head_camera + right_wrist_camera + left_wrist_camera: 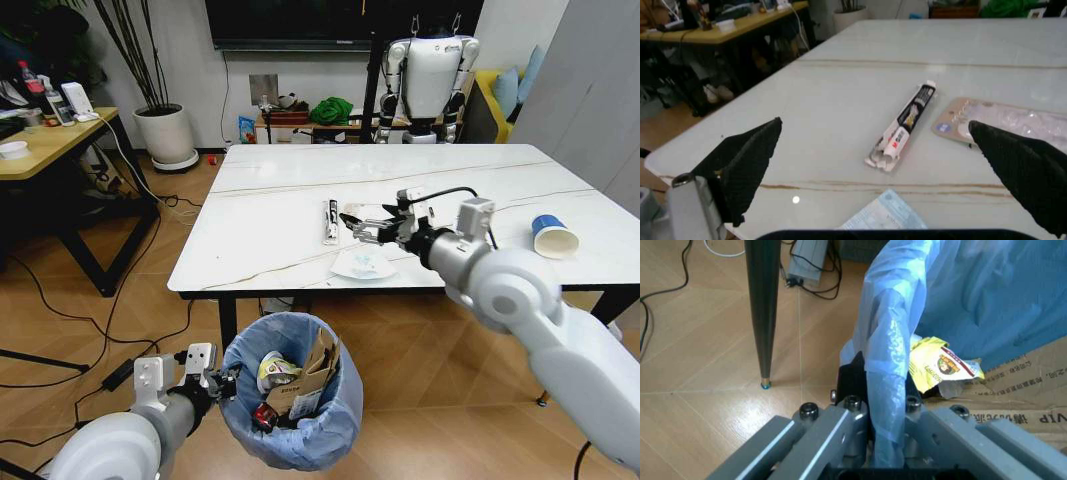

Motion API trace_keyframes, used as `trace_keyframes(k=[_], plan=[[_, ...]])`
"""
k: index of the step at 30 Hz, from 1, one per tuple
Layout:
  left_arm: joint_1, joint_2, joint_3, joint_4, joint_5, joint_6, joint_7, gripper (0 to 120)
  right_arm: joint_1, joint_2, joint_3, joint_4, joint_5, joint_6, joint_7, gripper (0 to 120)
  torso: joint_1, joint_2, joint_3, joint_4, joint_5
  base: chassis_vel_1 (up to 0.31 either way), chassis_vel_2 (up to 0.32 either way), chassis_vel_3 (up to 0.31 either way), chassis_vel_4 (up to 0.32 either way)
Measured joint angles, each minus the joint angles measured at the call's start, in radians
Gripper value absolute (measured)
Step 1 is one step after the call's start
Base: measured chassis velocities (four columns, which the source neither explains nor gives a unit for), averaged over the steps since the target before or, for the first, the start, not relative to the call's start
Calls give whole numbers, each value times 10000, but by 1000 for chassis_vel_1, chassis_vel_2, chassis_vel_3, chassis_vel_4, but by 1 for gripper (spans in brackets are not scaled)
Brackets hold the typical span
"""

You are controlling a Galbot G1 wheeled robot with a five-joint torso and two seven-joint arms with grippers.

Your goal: Pick up the trash bin and place the trash from the table into it.

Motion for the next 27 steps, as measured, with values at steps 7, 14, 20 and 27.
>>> trace_keyframes(k=[7, 14, 20, 27], plan=[[-36, -48, -36, 42, -44, 0, 8, 0, -478, -40, -337, -31, -46, -500, 361, 100, 0, 0, -1, -4, 1, 0, 0, 0, 0], [-74, -75, -69, 49, -49, 0, 118, 0, -1083, -107, -361, -93, -329, -563, 355, 99, 0, 0, -1, -3, 1, 0, 0, 0, 0], [-71, -76, -78, 15, -55, 0, 123, 0, -1599, -126, -221, -124, -574, -477, 336, 77, -1, 0, -1, -3, 1, 0, 0, 0, 0], [-36, -42, -143, -70, -84, 0, 131, 0, -1833, -105, -180, -122, -764, -317, 402, 54, -1, 0, -2, -3, 1, 0, 0, 0, 0]])
